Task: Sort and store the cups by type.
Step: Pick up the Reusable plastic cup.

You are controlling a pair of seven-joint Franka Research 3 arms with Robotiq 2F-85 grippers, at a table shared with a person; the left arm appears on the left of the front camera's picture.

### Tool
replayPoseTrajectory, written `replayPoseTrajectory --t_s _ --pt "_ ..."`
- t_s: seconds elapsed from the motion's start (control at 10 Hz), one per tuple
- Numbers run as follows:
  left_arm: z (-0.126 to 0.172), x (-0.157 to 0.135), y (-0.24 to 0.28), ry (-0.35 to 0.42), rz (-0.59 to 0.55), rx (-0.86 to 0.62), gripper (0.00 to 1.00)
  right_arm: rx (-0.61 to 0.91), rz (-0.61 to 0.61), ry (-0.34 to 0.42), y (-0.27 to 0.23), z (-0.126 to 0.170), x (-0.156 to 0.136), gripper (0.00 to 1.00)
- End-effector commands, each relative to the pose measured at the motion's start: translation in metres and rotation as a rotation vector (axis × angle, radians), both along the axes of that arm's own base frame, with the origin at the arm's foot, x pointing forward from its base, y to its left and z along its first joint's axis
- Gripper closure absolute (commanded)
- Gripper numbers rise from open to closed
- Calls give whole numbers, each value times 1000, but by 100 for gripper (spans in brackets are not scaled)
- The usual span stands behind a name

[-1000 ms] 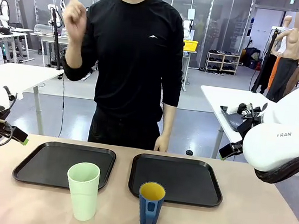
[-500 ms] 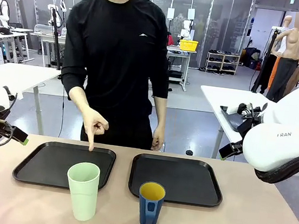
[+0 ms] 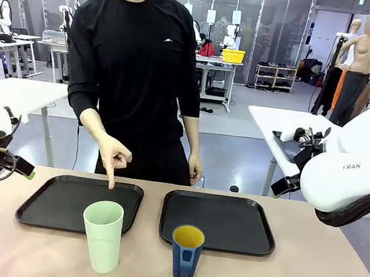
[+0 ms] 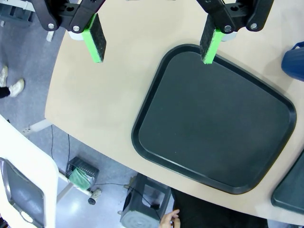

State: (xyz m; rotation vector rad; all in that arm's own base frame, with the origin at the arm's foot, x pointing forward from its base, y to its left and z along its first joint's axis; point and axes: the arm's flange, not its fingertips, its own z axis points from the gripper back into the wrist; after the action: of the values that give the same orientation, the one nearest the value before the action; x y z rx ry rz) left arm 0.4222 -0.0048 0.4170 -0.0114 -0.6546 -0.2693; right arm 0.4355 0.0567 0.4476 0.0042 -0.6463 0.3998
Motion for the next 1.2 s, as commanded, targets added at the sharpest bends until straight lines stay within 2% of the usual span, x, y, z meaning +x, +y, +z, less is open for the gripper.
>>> replayPoseTrajectory --t_s 0.0,0.6,0.8,1.1 --pt "0 0 1 0 -4 4 0 3 -2 -1 -1 -1 0 0" --pt "0 0 0 0 0 0 0 3 -2 -1 -1 -1 0 0" --pt "-14 -11 10 -31 -99 57 0 3 -2 -1 -1 -1 0 0" --pt "-41 -25 39 -60 -183 108 0 3 -2 -1 -1 -1 0 0"
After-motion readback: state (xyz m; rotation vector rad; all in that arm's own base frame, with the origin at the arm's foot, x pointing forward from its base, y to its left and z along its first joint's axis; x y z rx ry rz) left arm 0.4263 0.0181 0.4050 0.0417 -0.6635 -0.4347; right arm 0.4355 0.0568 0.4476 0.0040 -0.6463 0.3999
